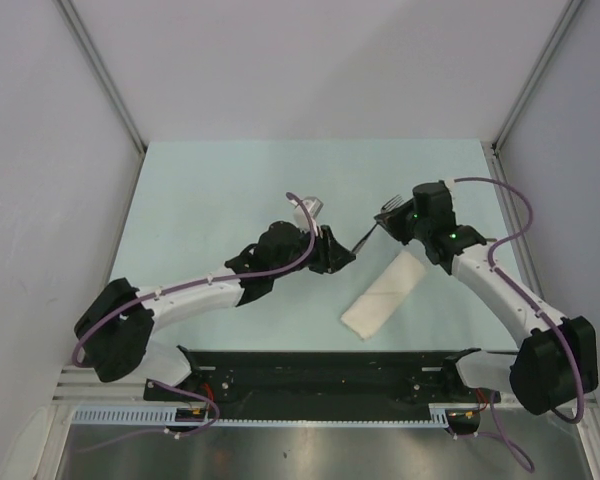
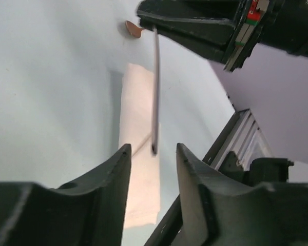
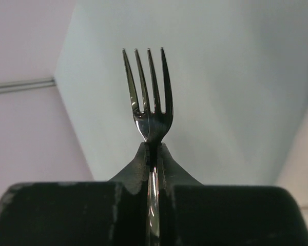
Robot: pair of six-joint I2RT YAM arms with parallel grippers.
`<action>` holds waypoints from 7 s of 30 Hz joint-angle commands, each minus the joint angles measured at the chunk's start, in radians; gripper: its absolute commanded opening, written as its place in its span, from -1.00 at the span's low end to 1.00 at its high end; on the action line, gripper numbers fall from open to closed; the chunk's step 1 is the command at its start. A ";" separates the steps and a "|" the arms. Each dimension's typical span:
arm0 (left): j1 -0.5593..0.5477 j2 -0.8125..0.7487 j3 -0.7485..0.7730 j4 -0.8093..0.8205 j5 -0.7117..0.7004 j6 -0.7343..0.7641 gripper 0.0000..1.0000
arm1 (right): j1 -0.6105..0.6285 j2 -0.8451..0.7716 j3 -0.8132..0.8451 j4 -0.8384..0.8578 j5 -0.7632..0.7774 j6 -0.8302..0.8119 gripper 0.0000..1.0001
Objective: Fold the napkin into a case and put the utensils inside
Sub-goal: Pass from the left arm to the right, then insert the fork into the folded napkin, then pick up the spoon from the corner of the board.
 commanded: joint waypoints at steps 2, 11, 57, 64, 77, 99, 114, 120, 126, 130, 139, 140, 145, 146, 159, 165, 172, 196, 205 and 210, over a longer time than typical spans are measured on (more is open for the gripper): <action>-0.001 -0.026 0.070 -0.185 0.097 0.073 0.02 | -0.133 -0.064 0.046 -0.262 0.071 -0.338 -1.00; -0.035 0.175 0.008 -0.023 0.393 -0.082 -0.80 | -0.207 -0.078 0.014 -0.334 0.256 -0.416 -1.00; -0.053 0.353 -0.037 -0.064 0.407 -0.138 -0.84 | 0.108 0.257 -0.017 -0.262 0.575 -0.178 -1.00; -0.053 0.356 -0.035 -0.069 0.405 -0.138 -0.84 | 0.148 0.274 -0.005 -0.316 0.525 -0.091 -1.00; -0.053 0.364 -0.031 -0.066 0.408 -0.147 -0.85 | 0.198 0.272 -0.006 -0.434 0.468 0.090 -1.00; -0.053 0.347 -0.040 -0.063 0.413 -0.141 -0.85 | 0.247 0.304 0.049 -0.486 0.589 0.050 -1.00; -0.053 0.330 -0.048 -0.069 0.408 -0.138 -0.85 | 0.286 0.312 0.073 -0.546 0.621 0.104 -1.00; -0.053 0.328 -0.045 -0.075 0.412 -0.138 -0.85 | 0.307 0.324 0.067 -0.572 0.561 0.190 -1.00; -0.053 0.322 -0.045 -0.078 0.408 -0.135 -0.85 | 0.306 0.294 0.014 -0.561 0.497 0.253 -0.97; -0.053 0.324 -0.048 -0.074 0.410 -0.138 -0.85 | 0.306 0.283 -0.006 -0.550 0.477 0.260 -0.73; -0.053 0.315 -0.051 -0.075 0.412 -0.133 -0.85 | 0.263 0.255 0.064 -0.564 0.515 0.098 -0.01; -0.053 0.310 -0.052 -0.074 0.410 -0.132 -0.85 | 0.246 0.249 0.072 -0.570 0.511 0.076 0.04; -0.053 0.272 -0.045 -0.101 0.404 -0.101 -0.67 | 0.197 0.157 0.126 -0.590 0.577 -0.139 0.49; -0.053 0.261 -0.045 -0.106 0.405 -0.098 -0.57 | 0.175 0.144 0.135 -0.575 0.592 -0.205 0.57; -0.053 0.075 0.090 -0.340 0.424 0.112 -0.17 | -0.387 0.389 0.200 -0.039 -0.028 -1.497 0.57; -0.024 0.087 0.078 -0.342 0.491 0.135 -0.18 | -0.521 0.583 0.374 -0.186 -0.331 -1.816 0.50; 0.053 0.081 0.043 -0.340 0.556 0.148 -0.20 | -0.521 0.725 0.466 -0.340 -0.376 -2.005 0.36; 0.083 0.124 0.024 -0.301 0.594 0.115 -0.22 | -0.495 0.662 0.245 -0.198 -0.232 -2.036 -0.95; 0.091 0.114 0.070 -0.299 0.516 0.082 0.00 | -0.466 0.495 0.400 -0.173 -0.246 -1.557 -1.00; 0.090 0.117 0.122 -0.270 0.462 0.036 0.05 | -0.501 0.355 0.414 -0.129 -0.345 -1.179 -1.00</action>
